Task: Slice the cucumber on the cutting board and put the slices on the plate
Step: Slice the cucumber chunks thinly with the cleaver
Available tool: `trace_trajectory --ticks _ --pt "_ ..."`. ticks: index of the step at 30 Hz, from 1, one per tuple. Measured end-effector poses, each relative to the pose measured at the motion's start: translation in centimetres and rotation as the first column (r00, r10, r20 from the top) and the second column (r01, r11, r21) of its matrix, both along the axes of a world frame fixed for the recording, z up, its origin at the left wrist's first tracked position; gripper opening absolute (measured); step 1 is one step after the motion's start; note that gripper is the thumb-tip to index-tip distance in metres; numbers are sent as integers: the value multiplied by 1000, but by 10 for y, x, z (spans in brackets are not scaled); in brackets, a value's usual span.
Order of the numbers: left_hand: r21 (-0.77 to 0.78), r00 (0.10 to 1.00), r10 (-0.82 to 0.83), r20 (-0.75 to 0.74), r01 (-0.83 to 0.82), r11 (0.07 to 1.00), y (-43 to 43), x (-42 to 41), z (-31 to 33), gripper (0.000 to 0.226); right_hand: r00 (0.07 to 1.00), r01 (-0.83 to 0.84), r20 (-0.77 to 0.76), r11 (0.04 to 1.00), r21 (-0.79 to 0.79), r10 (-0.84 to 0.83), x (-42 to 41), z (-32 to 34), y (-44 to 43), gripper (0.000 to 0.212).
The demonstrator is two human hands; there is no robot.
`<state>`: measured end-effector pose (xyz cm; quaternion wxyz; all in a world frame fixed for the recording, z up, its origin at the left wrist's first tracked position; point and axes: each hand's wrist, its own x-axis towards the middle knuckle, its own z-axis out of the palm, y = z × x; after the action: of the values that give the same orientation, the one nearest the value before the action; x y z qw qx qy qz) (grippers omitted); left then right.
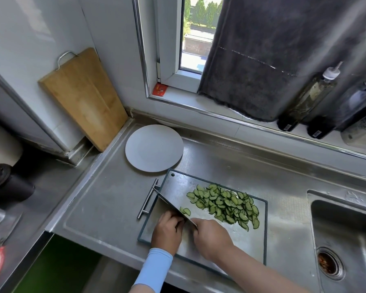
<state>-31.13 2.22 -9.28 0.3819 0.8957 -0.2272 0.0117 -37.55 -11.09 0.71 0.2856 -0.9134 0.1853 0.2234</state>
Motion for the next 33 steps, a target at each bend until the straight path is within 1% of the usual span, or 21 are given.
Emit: trace_trajectory --ticks 4,9,14,23,30,33 --pt "16 1000 12 18 -12 1000 -1 0 1 23 1000 -11 20 1000 -21 11 -8 4 0 18" --pt "15 1000 -11 29 10 1000 1 1 0 24 998 -13 62 999 -46 16 -29 4 -6 13" --pt "-9 999 -15 43 15 1000 2 2 1 24 999 -11 37 998 -55 13 -41 5 -15 15" --pt "-18 1000 -1 16 1 1000 2 1 -3 20 1000 -4 -28 999 34 5 -10 3 -5 19" --pt "-6 998 -46 35 46 999 5 0 -3 22 1000 -2 -19 1000 13 3 2 1 2 23" --pt "-2 999 -35 35 35 999 5 1 -1 20 1000 -17 -1 1000 -15 17 2 1 2 28"
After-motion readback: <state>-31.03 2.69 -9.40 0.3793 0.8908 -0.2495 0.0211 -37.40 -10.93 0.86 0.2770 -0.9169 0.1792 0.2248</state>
